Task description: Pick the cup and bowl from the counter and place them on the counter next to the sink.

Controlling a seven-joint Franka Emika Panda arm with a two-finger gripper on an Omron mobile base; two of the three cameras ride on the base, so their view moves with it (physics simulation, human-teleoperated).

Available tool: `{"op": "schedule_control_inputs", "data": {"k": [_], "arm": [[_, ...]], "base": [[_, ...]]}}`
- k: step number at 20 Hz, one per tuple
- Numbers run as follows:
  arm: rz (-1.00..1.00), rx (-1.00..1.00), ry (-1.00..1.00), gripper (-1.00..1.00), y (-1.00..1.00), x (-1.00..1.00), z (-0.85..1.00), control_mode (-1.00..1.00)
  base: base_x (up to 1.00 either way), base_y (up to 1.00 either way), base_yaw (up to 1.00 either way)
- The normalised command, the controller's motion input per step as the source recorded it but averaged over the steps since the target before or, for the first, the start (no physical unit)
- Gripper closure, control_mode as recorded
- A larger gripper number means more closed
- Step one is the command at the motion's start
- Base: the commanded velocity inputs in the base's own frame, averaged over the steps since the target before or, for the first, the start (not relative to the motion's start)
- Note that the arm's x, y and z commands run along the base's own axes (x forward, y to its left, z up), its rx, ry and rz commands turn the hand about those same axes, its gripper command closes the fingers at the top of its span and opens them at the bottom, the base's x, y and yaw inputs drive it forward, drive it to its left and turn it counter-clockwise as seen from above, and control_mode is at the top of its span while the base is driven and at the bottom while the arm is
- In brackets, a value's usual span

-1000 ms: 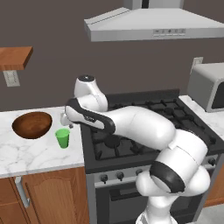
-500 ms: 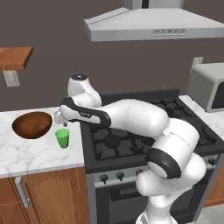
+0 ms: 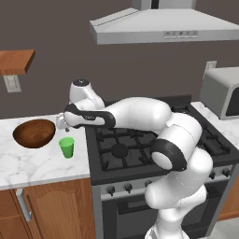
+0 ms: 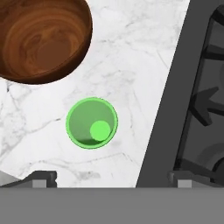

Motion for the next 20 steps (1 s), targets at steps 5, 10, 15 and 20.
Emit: {"op": "schedule_control_inputs", "data": {"k": [5, 10, 15, 20], "arm": [[-0.04, 0.00, -0.01, -1.00, 0.03, 0.21, -0.14, -1.00], [-0.03, 0.00, -0.03, -1.00, 0.07, 0.00, -0.18, -1.00], [-0.03, 0.00, -0.02, -1.00, 0.04, 0.01, -0.20, -1.00], [-0.04, 0.00, 0.00, -1.00, 0.00, 0.32, -0.23, -1.00]], "base": [[0.00, 0.00, 0.00], [0.00, 0.00, 0.00], [0.00, 0.00, 0.00], [0.00, 0.00, 0.00]]}}
